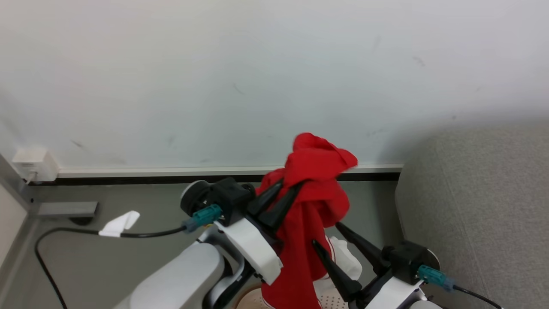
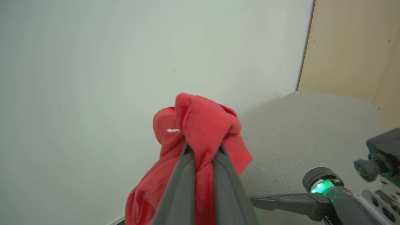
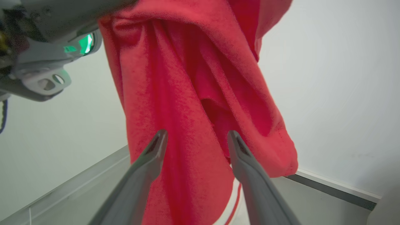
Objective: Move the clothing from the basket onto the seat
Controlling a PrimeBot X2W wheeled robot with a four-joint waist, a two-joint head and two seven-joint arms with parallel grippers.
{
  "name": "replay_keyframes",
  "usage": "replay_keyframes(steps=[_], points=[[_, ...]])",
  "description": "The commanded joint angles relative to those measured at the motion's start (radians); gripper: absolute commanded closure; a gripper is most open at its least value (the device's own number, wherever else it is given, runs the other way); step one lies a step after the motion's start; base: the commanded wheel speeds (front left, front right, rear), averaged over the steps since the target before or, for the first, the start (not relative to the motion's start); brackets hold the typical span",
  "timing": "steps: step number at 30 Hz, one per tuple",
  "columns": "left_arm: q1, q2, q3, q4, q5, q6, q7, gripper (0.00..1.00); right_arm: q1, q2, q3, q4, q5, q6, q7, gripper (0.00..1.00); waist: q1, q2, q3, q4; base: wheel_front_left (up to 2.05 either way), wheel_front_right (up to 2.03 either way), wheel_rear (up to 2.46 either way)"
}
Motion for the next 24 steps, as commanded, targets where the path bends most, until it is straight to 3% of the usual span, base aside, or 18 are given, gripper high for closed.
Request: replay_keyframes(steps=[1, 20, 21, 23, 24], points=[[-0.004, -0.005, -0.003, 0.004, 0.011, -0.005, 0.002, 1.0, -0.013, -0.005, 0.013, 0.013, 0.008, -0.002, -0.003, 0.0, -0.0001, 0.0, -0.005, 0.012, 0.0, 0.0, 0.0], [-0.017, -0.108, -0.096, 0.009, -0.004, -0.06, 0.021, 1.0, -0.111, 0.044, 0.118, 0.215, 0.087, -0.002, -0.002, 0.0, -0.0001, 0.0, -0.026, 0.132, 0.0, 0.0, 0.0], [-0.018, -0.11, -0.095, 0.01, -0.005, -0.06, 0.021, 1.0, -0.113, 0.047, 0.116, 0.218, 0.089, -0.002, -0.002, 0.26, -0.0001, 0.0, -0.025, 0.135, 0.0, 0.0, 0.0], [-0.02, -0.11, -0.091, 0.013, -0.009, -0.055, 0.018, 1.0, -0.113, 0.053, 0.111, 0.216, 0.093, -0.002, -0.002, 1.0, -0.0001, 0.0, -0.023, 0.138, 0.0, 0.0, 0.0], [-0.021, -0.109, -0.088, 0.015, -0.009, -0.054, 0.017, 1.0, -0.111, 0.054, 0.111, 0.214, 0.094, -0.002, -0.002, 1.0, -0.0001, 0.0, -0.022, 0.138, 0.0, 0.0, 0.0]])
